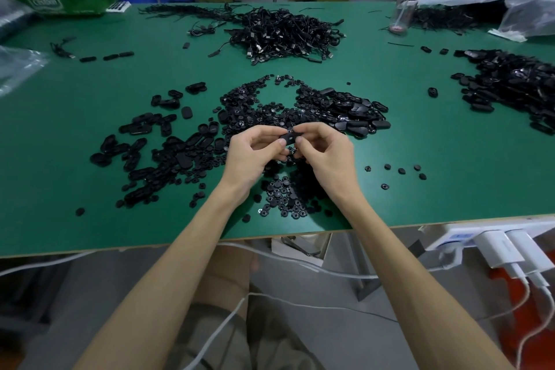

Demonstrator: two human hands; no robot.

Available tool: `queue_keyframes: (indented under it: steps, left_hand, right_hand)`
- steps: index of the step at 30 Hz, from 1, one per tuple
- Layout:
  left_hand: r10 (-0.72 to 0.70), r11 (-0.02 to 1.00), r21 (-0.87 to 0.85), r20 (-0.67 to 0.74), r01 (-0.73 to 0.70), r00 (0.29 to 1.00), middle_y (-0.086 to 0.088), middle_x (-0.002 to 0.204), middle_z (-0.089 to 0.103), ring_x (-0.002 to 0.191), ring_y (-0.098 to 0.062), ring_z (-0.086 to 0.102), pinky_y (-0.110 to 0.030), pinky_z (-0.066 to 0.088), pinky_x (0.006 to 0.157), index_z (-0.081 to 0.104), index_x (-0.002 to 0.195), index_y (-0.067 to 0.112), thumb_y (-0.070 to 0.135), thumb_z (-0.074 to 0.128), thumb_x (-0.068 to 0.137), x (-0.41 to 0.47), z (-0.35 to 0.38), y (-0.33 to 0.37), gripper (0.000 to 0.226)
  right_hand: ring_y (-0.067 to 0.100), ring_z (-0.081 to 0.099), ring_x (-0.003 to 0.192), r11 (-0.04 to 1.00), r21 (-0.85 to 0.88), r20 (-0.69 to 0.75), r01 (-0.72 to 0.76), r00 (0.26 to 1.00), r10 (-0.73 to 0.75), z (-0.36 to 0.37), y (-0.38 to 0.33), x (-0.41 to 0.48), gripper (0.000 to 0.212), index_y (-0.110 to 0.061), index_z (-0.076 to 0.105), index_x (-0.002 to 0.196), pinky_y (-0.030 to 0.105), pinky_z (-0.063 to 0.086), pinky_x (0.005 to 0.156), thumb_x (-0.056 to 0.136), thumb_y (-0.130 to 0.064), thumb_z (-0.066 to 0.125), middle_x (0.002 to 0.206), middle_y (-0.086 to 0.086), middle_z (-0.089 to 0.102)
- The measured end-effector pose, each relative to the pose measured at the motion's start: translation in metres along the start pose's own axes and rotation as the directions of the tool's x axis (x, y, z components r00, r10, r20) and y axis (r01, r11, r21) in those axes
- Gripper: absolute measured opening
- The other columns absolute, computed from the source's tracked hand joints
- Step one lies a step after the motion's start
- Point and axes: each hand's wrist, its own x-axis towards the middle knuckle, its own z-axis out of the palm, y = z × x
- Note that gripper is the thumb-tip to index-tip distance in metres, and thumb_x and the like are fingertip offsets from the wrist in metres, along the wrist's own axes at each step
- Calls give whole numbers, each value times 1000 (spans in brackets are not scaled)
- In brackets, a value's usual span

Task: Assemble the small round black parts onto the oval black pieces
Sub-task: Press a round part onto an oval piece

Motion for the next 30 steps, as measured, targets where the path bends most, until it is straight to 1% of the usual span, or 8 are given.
queue_keyframes:
  steps: [3,7,12,16,17,21,26,30]
  left_hand:
    - [2,1000,1,2,-2,1000,-11,91,78,83,-26,76,-33,63,80,75,110,5,0,73,92,0,0,-1,18]
    - [2,1000,8,-6,-2,1000,-9,88,78,81,-24,76,-31,62,78,75,109,4,-2,73,92,0,0,-1,18]
    - [7,1000,22,-9,-6,1000,-11,89,78,81,-24,76,-31,62,79,74,110,3,-2,73,92,1,0,-1,19]
    - [13,1000,19,-3,-13,1000,-12,91,78,83,-24,76,-35,63,82,75,109,2,-2,73,92,1,0,-1,18]
    - [14,1000,20,0,-14,1000,-12,91,78,83,-24,76,-35,63,82,75,110,2,-2,73,92,1,0,-1,18]
    - [21,1000,-2,20,-21,1000,-13,92,79,85,-25,77,-32,62,81,74,110,1,-1,74,92,-1,1,1,19]
    - [30,999,-19,37,-29,999,-16,91,78,83,-22,77,-27,60,78,73,112,-4,-2,75,90,-2,1,3,22]
    - [35,999,-15,42,-34,999,-13,91,79,84,-23,77,-27,61,78,73,112,-3,-3,75,90,-2,1,2,22]
  right_hand:
    - [17,72,80,999,-42,-10,16,1000,-17,1,-2,-1,15,-17,72,107,40,58,81,94,-9,70,85,-2,74]
    - [16,73,82,996,-84,-19,23,1000,-25,2,-3,-2,10,-13,74,103,39,59,83,94,-9,71,87,-2,75]
    - [9,71,75,994,-107,-3,31,999,-32,1,-3,-1,8,-12,76,99,30,58,80,95,-8,71,81,-3,75]
    - [3,64,85,987,-147,-35,70,996,-76,1,-3,0,9,-14,76,98,17,50,80,95,-8,71,94,-2,70]
    - [4,63,87,985,-157,-39,75,996,-82,1,-3,0,9,-15,75,98,17,49,81,95,-8,71,96,-2,69]
    - [14,67,88,983,-168,-19,71,997,-75,3,-2,-1,8,-14,74,100,32,55,83,95,-8,71,94,-1,71]
    - [5,65,83,988,-136,-51,73,995,-81,3,-2,-2,11,-15,68,100,17,52,76,93,-9,73,89,-9,70]
    - [5,66,81,985,-156,-37,78,996,-85,3,-2,-2,7,-15,72,98,16,52,74,93,-9,73,87,-9,71]
